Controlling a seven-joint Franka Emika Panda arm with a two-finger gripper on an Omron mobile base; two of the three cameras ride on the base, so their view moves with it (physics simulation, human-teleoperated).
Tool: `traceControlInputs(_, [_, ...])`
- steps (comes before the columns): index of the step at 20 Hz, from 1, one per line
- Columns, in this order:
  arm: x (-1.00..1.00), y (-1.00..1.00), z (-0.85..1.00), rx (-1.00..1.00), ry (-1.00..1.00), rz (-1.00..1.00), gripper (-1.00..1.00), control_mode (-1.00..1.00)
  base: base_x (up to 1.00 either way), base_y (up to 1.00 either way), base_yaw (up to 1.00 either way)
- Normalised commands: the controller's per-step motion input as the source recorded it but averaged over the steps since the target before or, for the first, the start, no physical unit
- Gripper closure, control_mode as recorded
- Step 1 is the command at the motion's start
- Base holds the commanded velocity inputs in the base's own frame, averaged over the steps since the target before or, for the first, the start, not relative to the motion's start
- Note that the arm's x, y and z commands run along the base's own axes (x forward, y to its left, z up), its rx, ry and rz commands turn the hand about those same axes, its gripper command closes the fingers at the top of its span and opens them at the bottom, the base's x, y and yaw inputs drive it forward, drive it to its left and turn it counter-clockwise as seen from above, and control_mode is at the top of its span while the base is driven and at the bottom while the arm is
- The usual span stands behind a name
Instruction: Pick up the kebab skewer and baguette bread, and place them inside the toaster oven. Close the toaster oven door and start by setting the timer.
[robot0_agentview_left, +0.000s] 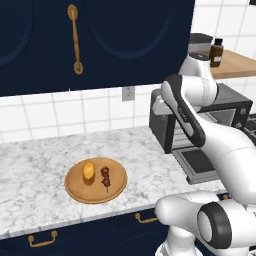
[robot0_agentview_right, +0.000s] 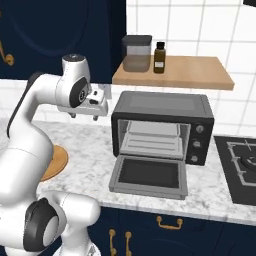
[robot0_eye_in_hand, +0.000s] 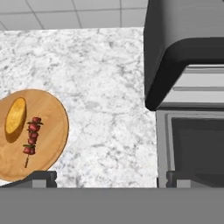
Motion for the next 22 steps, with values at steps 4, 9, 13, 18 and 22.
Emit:
traceControlInputs(4, [0.0, 0.0, 0.0, 0.0, 0.0, 0.0, -1.0, 1.0, 0.41, -0.09, -0.01])
traceControlInputs(9, [0.0, 0.0, 0.0, 0.0, 0.0, 0.0, -1.0, 1.0, 0.41, 0.0, -0.05])
traceControlInputs(13, [0.0, 0.0, 0.0, 0.0, 0.0, 0.0, -1.0, 1.0, 0.12, 0.0, -0.03])
traceControlInputs(18, [0.0, 0.0, 0.0, 0.0, 0.0, 0.0, -1.0, 1.0, 0.0, 0.0, 0.0])
traceControlInputs(22, [-0.24, -0.19, -0.1, 0.0, -0.02, 0.0, -1.0, -1.0, -0.02, 0.0, 0.0])
